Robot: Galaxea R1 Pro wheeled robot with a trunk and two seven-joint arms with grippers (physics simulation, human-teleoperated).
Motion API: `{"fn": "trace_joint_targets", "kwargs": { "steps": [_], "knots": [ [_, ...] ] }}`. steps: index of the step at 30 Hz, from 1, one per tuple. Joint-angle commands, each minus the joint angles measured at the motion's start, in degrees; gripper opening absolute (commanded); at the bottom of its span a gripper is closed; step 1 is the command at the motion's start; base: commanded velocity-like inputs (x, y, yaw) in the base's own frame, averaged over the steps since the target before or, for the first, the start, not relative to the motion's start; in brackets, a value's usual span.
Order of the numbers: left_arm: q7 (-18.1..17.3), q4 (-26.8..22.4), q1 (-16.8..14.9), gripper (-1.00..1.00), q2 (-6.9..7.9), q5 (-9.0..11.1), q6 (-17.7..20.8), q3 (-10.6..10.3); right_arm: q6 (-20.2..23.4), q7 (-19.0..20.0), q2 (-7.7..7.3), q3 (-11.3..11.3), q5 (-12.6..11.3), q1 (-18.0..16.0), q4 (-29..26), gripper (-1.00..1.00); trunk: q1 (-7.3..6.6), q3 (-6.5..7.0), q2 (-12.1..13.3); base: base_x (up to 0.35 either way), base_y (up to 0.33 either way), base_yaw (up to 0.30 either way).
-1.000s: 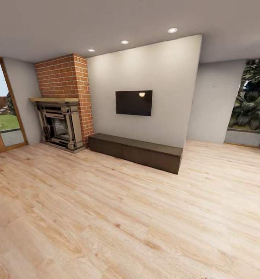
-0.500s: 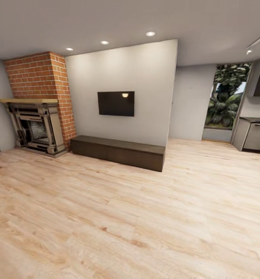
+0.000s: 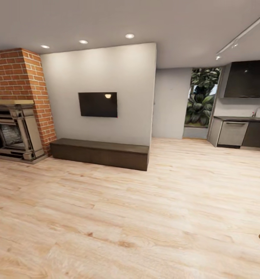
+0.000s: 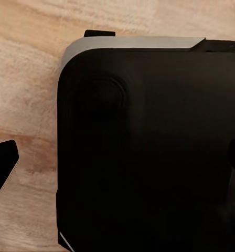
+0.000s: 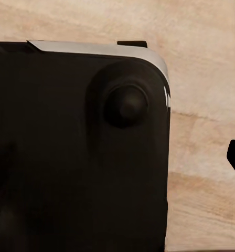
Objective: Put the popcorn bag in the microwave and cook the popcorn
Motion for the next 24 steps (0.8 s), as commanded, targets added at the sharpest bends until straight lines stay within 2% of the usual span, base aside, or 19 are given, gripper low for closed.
{"fn": "trace_joint_targets", "kwargs": {
  "steps": [1,16,24],
  "knots": [
    [0.07,-0.02,0.0,1.0,-0.01,0.32,-0.07,0.04,-0.22,0.04,-0.01,0.01,-0.04,-0.02,0.04,1.0,0.0,-0.02,-0.03,0.0,0.0,-0.285],
    [0.14,-0.02,0.0,1.0,0.07,0.59,-0.04,0.04,-0.22,0.04,-0.01,0.01,-0.04,-0.02,0.04,1.0,0.0,0.39,-0.03,0.0,0.0,-0.284],
    [0.14,-0.02,0.0,1.0,0.07,0.59,-0.07,0.04,-0.05,-0.12,-0.09,0.37,0.58,-0.02,0.04,1.0,0.0,0.42,-0.03,0.0,0.0,-0.038]
  ]
}}
